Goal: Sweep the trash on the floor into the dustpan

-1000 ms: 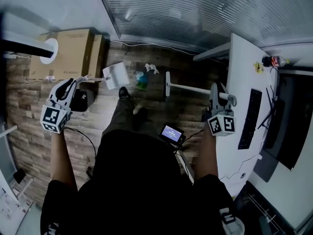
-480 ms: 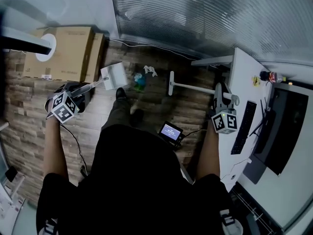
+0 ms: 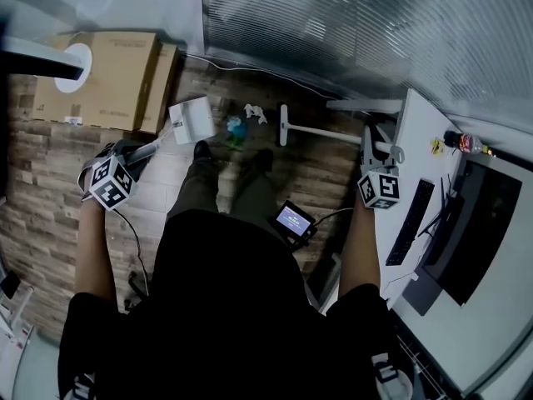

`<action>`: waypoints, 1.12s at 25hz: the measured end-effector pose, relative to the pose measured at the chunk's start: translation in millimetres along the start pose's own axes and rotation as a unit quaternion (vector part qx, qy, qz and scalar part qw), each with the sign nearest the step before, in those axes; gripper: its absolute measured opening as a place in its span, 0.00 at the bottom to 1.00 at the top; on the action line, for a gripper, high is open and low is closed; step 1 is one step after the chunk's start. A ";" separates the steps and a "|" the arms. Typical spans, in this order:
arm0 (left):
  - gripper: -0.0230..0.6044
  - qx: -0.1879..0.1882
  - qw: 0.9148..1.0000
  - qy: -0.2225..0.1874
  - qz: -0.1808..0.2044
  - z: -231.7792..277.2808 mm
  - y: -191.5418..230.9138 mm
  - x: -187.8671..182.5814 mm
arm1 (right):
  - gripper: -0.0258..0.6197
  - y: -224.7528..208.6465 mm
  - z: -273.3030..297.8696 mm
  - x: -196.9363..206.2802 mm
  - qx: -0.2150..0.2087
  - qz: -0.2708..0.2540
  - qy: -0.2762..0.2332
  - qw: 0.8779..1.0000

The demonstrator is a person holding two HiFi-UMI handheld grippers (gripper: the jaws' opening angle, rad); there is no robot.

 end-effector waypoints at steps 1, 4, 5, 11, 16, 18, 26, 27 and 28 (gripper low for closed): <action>0.23 -0.001 1.000 0.001 0.000 0.1 -0.7 -0.5 | 0.10 0.3 7.0 3.1 -0.008 -0.003 0.002 1.000; 0.23 -0.002 1.000 0.009 0.004 1.5 -3.5 -2.2 | 0.09 6.4 27.5 16.0 -0.042 -0.016 0.014 0.999; 0.23 -0.003 1.000 0.013 0.005 1.9 -4.3 -2.9 | 0.09 10.7 34.6 20.7 -0.058 -0.027 0.021 0.998; 0.23 -0.006 1.000 0.011 0.002 4.3 -4.3 -6.8 | 0.09 64.9 61.5 32.8 -0.191 -0.141 0.038 0.971; 0.23 0.004 1.000 0.020 0.022 2.2 -6.5 -8.5 | 0.09 105.4 74.3 48.5 -0.241 -0.125 0.069 0.960; 0.23 0.007 0.999 0.023 0.037 1.5 -4.5 -9.0 | 0.09 115.1 74.9 57.8 -0.225 -0.087 0.072 0.968; 0.23 0.027 0.998 0.011 0.059 1.4 12.6 -6.5 | 0.11 137.8 77.6 71.4 -0.050 0.124 0.034 0.991; 0.23 0.029 0.998 0.004 0.060 2.1 12.7 -8.3 | 0.11 141.8 78.0 70.7 -0.032 0.137 0.032 0.990; 0.23 0.031 0.998 -0.001 0.061 2.7 12.7 -10.0 | 0.12 146.7 79.1 69.9 -0.017 0.150 0.029 0.988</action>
Point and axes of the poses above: the fingertips, and each gripper's own axes: z forward along the fingers, y to its left, x out of its underside, the point moved 8 cm from there along -z, backward along the fingers, and after that the axes turned 9 degrees about -y, right-handed, at the moved point
